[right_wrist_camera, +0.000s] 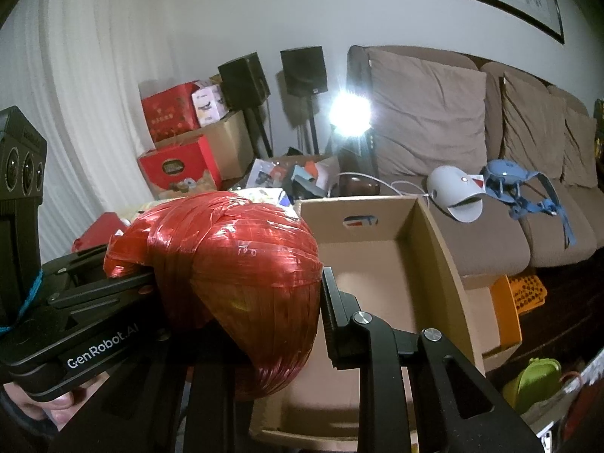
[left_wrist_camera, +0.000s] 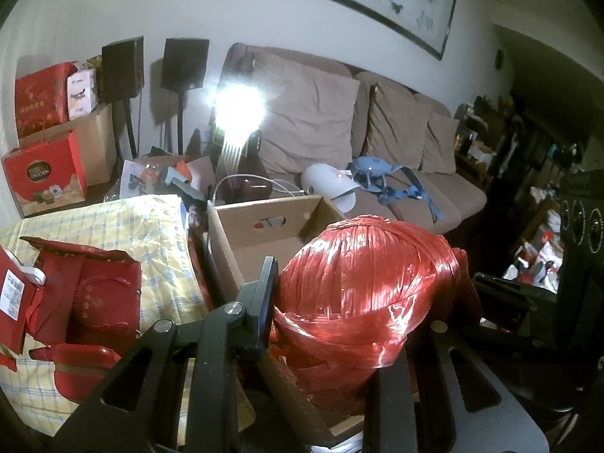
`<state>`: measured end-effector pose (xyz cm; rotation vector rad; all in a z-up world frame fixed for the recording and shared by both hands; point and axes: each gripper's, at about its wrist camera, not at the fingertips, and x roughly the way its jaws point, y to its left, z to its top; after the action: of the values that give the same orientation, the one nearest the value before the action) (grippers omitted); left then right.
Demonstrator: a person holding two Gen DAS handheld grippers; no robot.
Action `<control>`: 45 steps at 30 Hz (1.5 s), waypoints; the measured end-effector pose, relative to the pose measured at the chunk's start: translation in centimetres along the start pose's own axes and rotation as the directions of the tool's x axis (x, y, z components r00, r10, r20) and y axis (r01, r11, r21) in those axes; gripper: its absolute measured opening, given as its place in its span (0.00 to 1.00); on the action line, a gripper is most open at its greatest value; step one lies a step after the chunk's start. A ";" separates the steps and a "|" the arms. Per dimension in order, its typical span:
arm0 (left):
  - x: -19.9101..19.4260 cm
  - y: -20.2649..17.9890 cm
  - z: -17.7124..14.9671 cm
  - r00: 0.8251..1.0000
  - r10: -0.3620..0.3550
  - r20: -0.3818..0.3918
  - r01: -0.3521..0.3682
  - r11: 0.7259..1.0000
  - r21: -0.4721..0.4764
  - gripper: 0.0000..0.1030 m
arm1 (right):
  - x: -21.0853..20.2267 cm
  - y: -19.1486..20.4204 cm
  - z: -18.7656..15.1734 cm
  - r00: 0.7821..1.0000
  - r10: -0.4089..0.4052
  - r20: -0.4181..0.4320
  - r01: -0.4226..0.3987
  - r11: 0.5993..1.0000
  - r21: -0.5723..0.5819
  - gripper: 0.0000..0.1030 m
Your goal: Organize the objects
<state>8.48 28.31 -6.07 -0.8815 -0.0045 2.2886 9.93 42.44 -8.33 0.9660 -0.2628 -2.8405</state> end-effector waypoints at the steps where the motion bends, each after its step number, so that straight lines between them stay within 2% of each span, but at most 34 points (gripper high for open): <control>1: 0.1 -0.1 0.0 1.000 0.001 -0.004 -0.001 1.000 0.000 0.22 | 0.1 -0.1 -0.1 1.000 0.000 -0.003 0.000 1.000 0.001 0.21; 45: 2.9 -1.3 -0.7 0.997 -0.012 -0.079 0.013 1.000 0.007 0.22 | 1.0 -1.9 -1.0 0.998 -0.030 -0.060 0.033 0.998 0.050 0.21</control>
<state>8.11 30.88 -8.07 -0.9656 0.0329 2.2391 9.65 44.04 -10.09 1.0708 -0.3178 -2.8406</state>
